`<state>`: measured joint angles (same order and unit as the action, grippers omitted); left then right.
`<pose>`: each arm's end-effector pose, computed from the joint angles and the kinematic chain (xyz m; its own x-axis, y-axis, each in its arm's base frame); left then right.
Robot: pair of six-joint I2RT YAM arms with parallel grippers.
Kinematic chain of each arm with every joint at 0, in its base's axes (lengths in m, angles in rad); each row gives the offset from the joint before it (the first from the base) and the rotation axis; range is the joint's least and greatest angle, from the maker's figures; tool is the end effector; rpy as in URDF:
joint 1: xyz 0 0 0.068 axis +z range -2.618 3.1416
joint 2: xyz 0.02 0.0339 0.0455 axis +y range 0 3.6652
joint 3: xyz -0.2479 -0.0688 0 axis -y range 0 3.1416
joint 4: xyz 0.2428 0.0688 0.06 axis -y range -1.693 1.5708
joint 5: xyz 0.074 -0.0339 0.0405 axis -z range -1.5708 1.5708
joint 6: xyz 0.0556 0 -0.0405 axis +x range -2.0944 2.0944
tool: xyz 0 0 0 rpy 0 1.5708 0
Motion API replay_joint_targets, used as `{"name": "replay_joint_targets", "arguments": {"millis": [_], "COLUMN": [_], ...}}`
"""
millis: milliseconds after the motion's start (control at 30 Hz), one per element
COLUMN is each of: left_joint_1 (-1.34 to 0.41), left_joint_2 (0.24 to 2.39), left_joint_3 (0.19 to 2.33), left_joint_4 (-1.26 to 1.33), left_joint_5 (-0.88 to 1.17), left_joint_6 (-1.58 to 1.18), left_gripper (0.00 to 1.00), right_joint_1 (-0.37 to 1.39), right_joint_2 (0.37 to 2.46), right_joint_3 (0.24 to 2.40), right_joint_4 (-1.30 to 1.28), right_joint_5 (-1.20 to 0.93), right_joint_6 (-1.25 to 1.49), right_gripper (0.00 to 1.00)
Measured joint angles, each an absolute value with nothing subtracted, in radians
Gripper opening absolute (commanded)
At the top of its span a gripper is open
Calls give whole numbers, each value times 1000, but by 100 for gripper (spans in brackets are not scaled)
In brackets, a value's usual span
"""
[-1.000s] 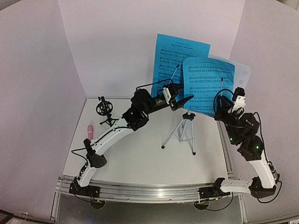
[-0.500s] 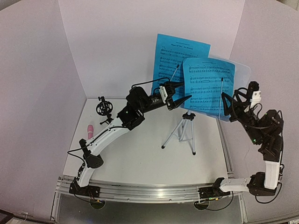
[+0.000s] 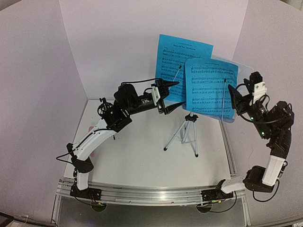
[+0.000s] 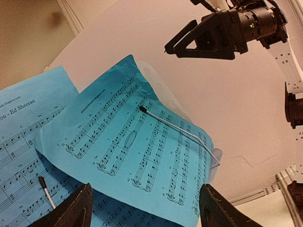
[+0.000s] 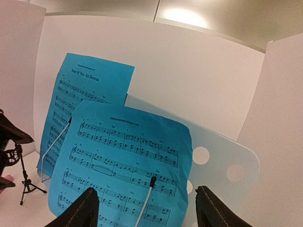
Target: Set up the instrument practice props
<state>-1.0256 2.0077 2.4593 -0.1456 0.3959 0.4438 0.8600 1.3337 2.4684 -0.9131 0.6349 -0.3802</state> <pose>0.2081 -0.3845 0.5358 0.5617 -0.1622 -0.8113 0.8176 0.2588 0.5143 0.1071 0.0738 0.6260 0.2195 -0.2030 -0.9543 -0.1628 0.9568 -0.2410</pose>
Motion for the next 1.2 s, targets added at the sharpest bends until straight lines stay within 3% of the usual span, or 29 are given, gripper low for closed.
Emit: {"name": "replay_joint_targets", "arguments": {"millis": [200, 300, 633, 1200], "left_joint_1": [-1026, -1026, -1026, -1025], "left_joint_2": [1887, 1829, 1766, 1725], "left_joint_3": [2402, 2376, 2375, 2315], "left_joint_4": [-303, -374, -537, -584], "left_joint_5": [370, 350, 318, 322], "left_joint_6": [482, 506, 535, 551], "left_gripper": [82, 83, 84, 84], "right_joint_1": [860, 860, 860, 852], "right_joint_2": [1442, 1466, 1376, 1430], "right_joint_3": [2557, 2588, 2494, 2399], "right_joint_4": [-912, -909, -836, -681], "right_joint_5": [647, 645, 693, 795], "right_joint_6": [-501, -548, -603, -680], "right_gripper": [85, 88, 89, 86]}}
